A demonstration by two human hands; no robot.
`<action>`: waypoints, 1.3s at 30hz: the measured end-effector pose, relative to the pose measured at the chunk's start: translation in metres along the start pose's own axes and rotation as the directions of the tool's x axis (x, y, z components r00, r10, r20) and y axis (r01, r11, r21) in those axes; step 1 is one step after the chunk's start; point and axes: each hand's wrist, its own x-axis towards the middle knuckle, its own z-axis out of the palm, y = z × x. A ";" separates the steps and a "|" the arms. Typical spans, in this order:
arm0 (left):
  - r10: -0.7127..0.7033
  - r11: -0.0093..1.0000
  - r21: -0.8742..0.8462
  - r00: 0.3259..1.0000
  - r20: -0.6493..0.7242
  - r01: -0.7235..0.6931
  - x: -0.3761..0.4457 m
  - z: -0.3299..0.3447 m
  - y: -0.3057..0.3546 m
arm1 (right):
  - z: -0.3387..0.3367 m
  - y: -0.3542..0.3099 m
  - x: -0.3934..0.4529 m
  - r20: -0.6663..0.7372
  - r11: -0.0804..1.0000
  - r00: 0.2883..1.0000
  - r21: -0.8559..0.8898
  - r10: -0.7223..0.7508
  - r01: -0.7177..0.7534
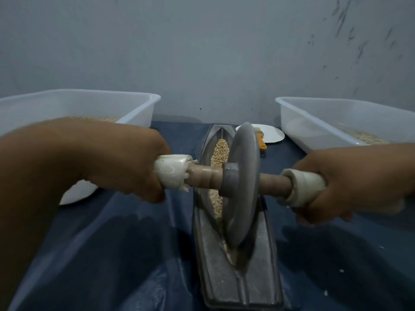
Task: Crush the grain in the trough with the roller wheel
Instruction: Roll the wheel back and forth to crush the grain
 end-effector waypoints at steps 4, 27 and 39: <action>-0.026 0.999 -0.048 0.974 -0.224 0.016 0.018 0.011 0.006 | 0.012 0.001 0.024 -0.500 0.944 0.863 -0.313 -0.075 -0.100; 0.036 0.999 -0.004 0.998 -0.043 -0.036 0.004 0.001 0.001 | 0.000 0.001 0.007 -0.136 0.994 0.991 -0.101 0.018 -0.032; -0.001 1.000 0.005 0.966 -0.260 0.002 0.019 0.013 0.008 | 0.014 0.002 0.032 -0.551 0.923 0.829 -0.360 -0.095 -0.133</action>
